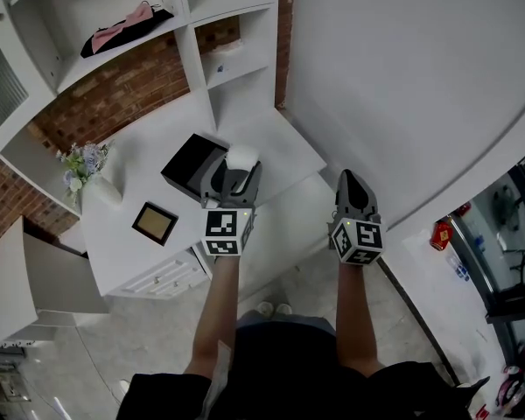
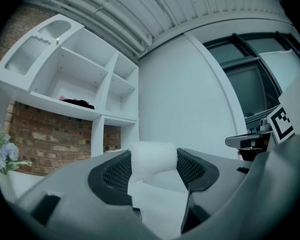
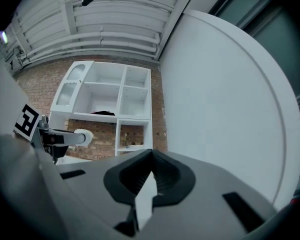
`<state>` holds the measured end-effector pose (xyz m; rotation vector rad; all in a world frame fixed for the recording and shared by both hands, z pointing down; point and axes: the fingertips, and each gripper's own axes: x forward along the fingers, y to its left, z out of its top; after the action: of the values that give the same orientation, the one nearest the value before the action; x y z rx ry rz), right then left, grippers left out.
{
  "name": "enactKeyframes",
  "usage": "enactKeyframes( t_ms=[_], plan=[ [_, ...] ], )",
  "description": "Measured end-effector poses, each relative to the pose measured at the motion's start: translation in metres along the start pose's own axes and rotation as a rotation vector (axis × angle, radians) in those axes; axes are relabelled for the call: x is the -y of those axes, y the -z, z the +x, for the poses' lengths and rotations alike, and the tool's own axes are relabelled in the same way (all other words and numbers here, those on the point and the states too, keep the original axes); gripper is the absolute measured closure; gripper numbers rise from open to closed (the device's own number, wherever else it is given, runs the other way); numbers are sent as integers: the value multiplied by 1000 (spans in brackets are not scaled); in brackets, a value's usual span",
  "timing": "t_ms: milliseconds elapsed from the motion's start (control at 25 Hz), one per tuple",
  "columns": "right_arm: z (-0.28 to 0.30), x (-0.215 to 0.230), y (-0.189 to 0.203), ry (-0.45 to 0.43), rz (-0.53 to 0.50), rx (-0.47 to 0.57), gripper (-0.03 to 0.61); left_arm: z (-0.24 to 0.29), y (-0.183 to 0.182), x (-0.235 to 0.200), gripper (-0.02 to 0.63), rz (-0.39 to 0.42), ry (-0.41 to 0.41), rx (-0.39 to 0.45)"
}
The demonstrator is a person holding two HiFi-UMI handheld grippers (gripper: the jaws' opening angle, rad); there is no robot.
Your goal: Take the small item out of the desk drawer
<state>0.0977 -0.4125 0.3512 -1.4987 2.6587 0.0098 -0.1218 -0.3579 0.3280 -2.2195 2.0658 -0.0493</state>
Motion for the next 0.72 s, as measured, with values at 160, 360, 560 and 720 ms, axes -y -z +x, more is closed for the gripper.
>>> enactKeyframes(
  t_ms=[160, 360, 560, 720],
  plan=[
    [-4, -3, 1, -1, -9, -14, 581, -4, 3, 2, 344, -8, 5, -6],
    [-6, -3, 2, -3, -10, -19, 581, -4, 7, 4, 344, -12, 13, -17],
    [-7, -2, 3, -1, -7, -25, 581, -4, 8, 5, 344, -7, 16, -23],
    [-7, -4, 5, -3, -8, -29, 581, -4, 12, 5, 344, -8, 17, -28]
  ],
)
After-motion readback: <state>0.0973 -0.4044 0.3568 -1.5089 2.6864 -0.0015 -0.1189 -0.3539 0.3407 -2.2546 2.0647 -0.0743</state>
